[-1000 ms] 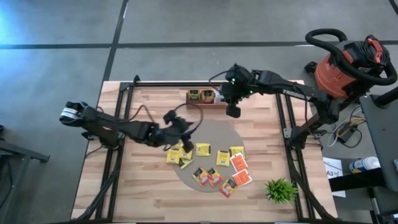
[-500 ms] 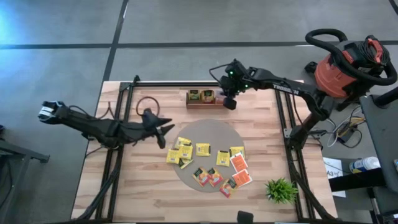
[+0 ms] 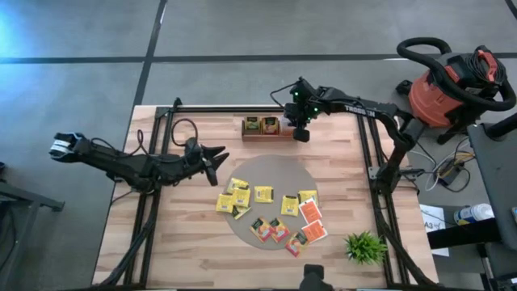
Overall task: Pick & Place Tea
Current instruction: Put the top left white tea bag into the right compartment of the wooden organizer
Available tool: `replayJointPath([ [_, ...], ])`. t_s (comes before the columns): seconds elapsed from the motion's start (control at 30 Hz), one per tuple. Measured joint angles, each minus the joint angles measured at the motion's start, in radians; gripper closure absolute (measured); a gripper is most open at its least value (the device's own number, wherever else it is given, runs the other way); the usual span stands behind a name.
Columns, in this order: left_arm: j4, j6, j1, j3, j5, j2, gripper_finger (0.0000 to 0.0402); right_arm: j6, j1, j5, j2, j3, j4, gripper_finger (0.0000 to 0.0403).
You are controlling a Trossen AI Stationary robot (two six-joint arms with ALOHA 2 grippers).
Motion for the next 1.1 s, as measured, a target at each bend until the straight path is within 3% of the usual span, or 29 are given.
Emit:
replayJointPath([
  [0.1, -0.001, -0.002, 0.0, 0.015, -0.022, 0.038, 0.0268, -0.016, -0.025, -0.011, 0.0, -0.005, 0.008, 0.0394],
  [0.23, 0.004, -0.003, 0.001, 0.031, -0.055, 0.093, 0.0268, -0.016, -0.062, -0.103, 0.004, -0.02, 0.009, 0.0394],
  [0.57, 0.064, -0.019, 0.012, 0.052, -0.1, 0.185, 0.0268, -0.044, -0.07, -0.115, 0.062, -0.034, 0.091, 0.0394],
  [1.1, 0.067, -0.024, 0.047, 0.062, -0.153, 0.197, 0.0268, -0.068, -0.078, -0.103, 0.107, -0.035, 0.09, 0.0392],
])
